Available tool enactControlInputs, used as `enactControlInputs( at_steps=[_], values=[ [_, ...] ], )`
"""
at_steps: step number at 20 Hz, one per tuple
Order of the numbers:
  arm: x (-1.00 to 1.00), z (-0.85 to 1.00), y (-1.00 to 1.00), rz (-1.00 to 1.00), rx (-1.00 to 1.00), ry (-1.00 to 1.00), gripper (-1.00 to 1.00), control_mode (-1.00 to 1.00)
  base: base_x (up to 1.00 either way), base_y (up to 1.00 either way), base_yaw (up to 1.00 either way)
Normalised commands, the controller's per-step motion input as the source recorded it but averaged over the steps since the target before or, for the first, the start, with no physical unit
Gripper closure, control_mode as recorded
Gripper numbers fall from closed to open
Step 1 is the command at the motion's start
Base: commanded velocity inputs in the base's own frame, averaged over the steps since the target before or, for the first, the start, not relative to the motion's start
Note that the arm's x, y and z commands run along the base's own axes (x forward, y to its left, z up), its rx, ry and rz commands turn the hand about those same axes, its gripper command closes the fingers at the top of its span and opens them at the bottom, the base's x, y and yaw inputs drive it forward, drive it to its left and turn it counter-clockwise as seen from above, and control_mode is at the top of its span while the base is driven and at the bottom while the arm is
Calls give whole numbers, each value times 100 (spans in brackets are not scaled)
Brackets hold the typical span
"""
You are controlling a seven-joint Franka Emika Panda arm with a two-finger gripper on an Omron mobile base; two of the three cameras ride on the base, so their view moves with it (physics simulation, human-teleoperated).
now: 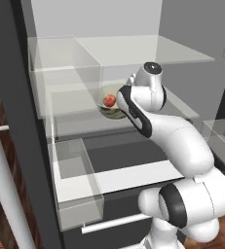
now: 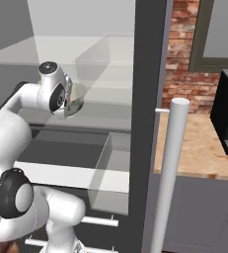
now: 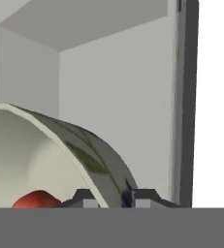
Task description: Move the cup from next to the sink to the open cabinet. Then, move the bowl with the peach to the fridge to clear the area for faucet cleaning.
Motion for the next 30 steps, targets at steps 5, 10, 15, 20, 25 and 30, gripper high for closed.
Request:
enactControlInputs(
  at_steps=[5,10,15,20,25,30],
  values=[
    [-29,0,0,0,1,-1,-100,-100,0,0,0],
    [-96,0,-1,0,0,-11,-100,-100,0,0,0],
    [-100,-1,-6,0,1,-15,-100,-100,0,0,0],
    [-100,-9,-6,0,1,-22,-100,-100,0,0,0],
    [-100,-7,0,0,1,-12,-100,-100,0,0,0],
    [0,0,0,0,0,0,-100,100,-100,0,0]
  ],
)
